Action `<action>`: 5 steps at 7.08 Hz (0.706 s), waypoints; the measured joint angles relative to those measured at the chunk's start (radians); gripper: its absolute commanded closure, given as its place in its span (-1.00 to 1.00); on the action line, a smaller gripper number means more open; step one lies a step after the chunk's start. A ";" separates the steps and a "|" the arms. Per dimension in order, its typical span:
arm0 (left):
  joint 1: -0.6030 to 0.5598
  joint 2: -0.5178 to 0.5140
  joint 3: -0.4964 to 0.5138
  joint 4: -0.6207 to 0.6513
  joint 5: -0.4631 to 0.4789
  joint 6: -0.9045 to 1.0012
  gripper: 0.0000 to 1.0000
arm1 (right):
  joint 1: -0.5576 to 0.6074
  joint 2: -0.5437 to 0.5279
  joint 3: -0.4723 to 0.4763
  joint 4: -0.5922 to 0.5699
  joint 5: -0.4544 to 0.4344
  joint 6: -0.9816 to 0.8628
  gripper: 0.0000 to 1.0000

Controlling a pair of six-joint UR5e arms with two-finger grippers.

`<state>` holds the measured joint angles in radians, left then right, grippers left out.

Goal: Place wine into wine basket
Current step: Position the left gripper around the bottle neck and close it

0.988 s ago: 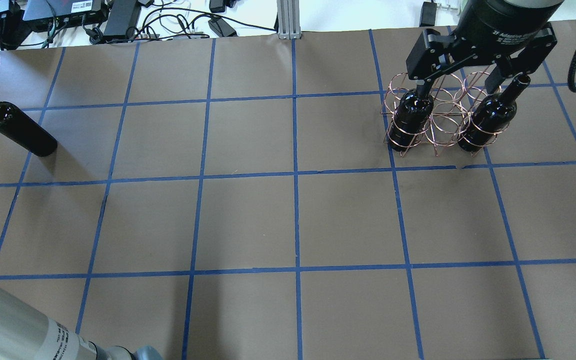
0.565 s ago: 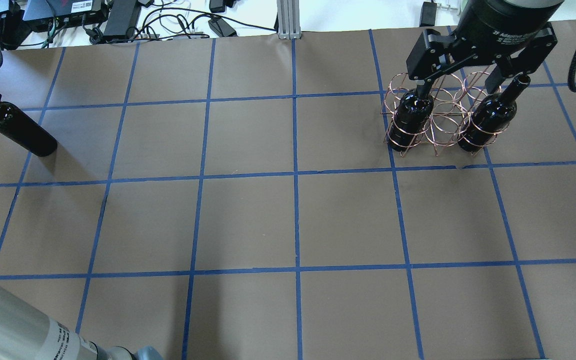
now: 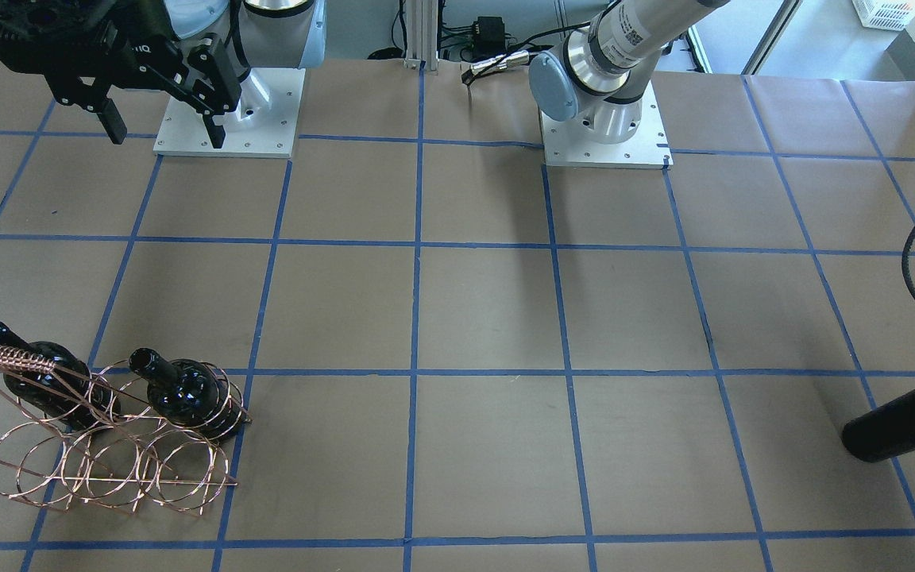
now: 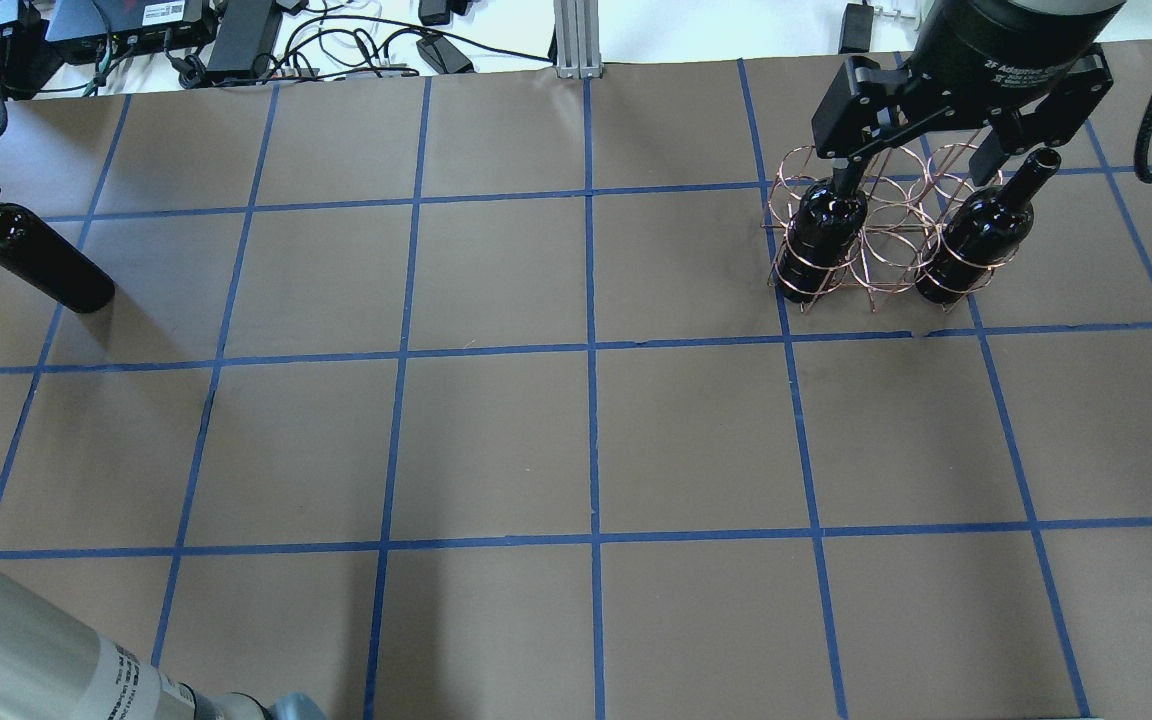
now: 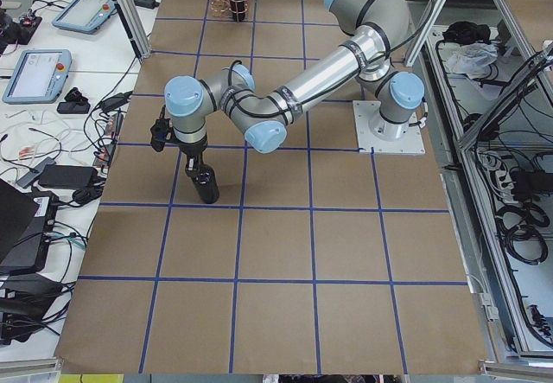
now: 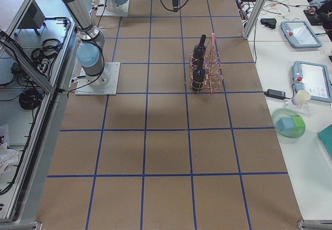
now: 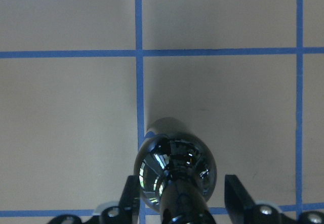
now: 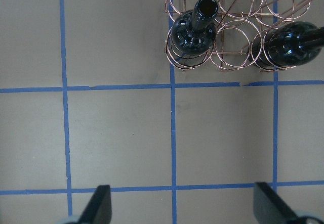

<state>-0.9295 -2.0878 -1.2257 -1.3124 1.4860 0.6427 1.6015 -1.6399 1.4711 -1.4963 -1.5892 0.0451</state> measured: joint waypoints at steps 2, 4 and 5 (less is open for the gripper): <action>0.000 -0.003 0.000 0.012 -0.004 0.001 -0.07 | 0.000 0.000 0.000 0.003 0.000 -0.001 -1.00; 0.000 -0.004 -0.002 0.014 -0.021 0.002 0.83 | 0.000 0.000 0.000 0.003 0.000 -0.001 -1.00; -0.001 -0.004 -0.003 0.014 -0.024 0.005 1.00 | 0.000 0.000 0.000 0.003 0.000 -0.001 -1.00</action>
<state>-0.9301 -2.0914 -1.2283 -1.2989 1.4625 0.6473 1.6015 -1.6399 1.4711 -1.4929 -1.5892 0.0444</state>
